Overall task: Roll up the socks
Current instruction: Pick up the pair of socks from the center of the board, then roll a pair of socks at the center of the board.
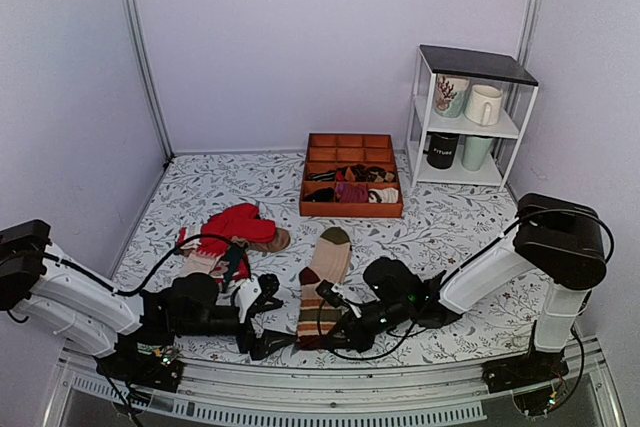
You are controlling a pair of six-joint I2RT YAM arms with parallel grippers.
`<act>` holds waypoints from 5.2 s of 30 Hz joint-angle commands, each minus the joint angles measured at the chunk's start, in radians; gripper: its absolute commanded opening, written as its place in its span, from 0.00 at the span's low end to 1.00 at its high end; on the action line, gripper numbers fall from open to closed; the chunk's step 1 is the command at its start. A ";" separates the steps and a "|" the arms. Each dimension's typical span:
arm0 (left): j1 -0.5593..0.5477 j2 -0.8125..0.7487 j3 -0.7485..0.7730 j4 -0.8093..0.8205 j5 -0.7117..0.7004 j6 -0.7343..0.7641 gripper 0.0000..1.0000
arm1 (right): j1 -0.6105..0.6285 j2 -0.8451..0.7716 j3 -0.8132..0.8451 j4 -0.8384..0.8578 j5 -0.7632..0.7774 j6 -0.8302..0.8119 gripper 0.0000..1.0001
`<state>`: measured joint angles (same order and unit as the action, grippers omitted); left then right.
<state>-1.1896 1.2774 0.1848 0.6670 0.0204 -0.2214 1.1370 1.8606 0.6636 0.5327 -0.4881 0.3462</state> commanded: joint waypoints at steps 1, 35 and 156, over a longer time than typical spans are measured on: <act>-0.016 0.046 0.042 0.042 0.088 0.068 0.92 | -0.044 0.078 0.041 -0.259 -0.079 0.171 0.00; -0.027 0.421 0.140 0.167 0.212 0.013 0.00 | -0.056 0.124 0.070 -0.296 -0.127 0.204 0.03; -0.180 0.284 0.075 0.220 -0.135 0.326 0.72 | -0.118 0.150 -0.070 -0.060 -0.244 0.425 0.00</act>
<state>-1.3560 1.6123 0.2676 0.8543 -0.0937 0.0788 1.0195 1.9388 0.6418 0.6209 -0.7666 0.7715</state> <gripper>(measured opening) 0.730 0.036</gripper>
